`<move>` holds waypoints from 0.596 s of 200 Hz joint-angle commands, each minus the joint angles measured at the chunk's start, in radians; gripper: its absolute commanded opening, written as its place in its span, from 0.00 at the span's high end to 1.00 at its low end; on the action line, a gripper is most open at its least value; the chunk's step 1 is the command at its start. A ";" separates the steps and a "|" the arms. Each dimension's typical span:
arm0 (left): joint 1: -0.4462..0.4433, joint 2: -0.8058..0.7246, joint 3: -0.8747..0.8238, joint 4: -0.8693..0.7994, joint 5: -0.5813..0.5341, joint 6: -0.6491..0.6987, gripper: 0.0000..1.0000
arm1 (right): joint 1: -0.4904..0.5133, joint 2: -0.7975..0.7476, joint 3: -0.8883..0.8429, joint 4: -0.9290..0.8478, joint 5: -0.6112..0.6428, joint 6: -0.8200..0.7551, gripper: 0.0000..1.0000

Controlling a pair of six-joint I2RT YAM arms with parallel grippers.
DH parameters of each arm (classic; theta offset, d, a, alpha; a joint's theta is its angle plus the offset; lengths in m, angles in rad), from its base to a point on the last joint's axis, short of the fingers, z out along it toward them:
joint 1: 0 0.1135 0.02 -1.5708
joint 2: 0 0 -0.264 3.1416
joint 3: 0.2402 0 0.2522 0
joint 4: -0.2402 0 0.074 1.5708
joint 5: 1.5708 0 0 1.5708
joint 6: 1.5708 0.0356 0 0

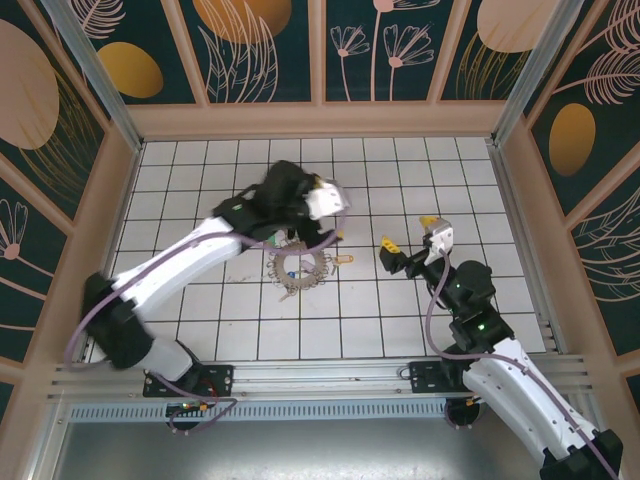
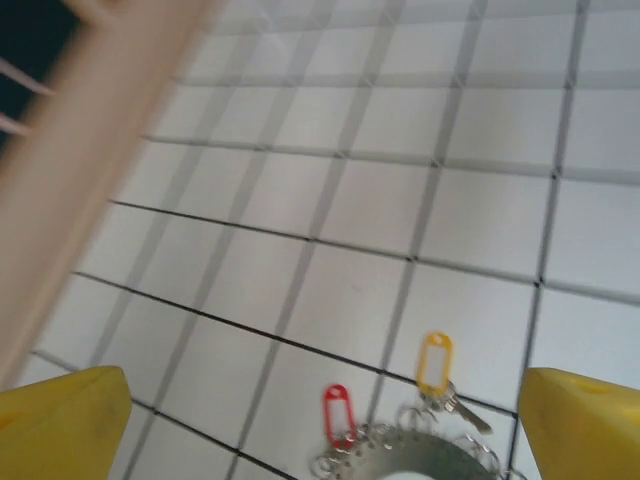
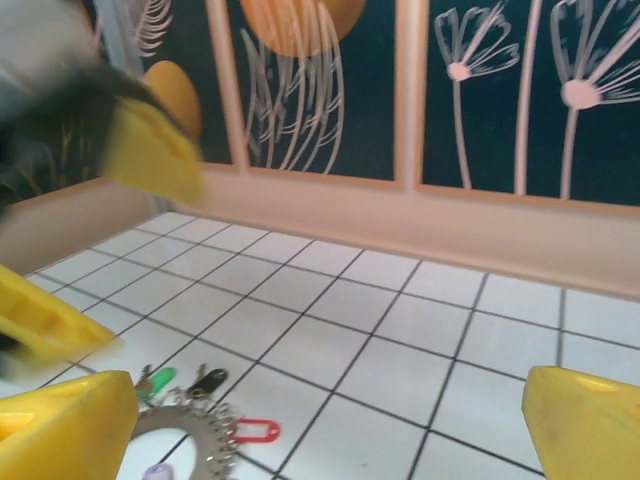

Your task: Put the keys on the keyring

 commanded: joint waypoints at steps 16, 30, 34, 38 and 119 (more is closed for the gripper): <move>0.208 -0.341 -0.347 0.417 0.001 -0.262 0.01 | -0.011 -0.034 0.100 0.064 0.266 -0.097 0.01; 0.307 -0.429 -0.437 0.431 0.004 -0.325 0.01 | -0.014 -0.041 0.109 0.090 0.318 -0.115 0.01; 0.328 -0.452 -0.457 0.430 -0.004 -0.333 0.01 | -0.016 -0.043 0.110 0.095 0.326 -0.122 0.01; 0.345 -0.466 -0.486 0.428 -0.013 -0.337 0.01 | -0.017 -0.044 0.110 0.102 0.332 -0.127 0.01; 0.535 -0.489 -0.933 0.805 -0.315 -0.505 0.01 | -0.151 -0.024 -0.125 0.337 0.292 -0.036 0.01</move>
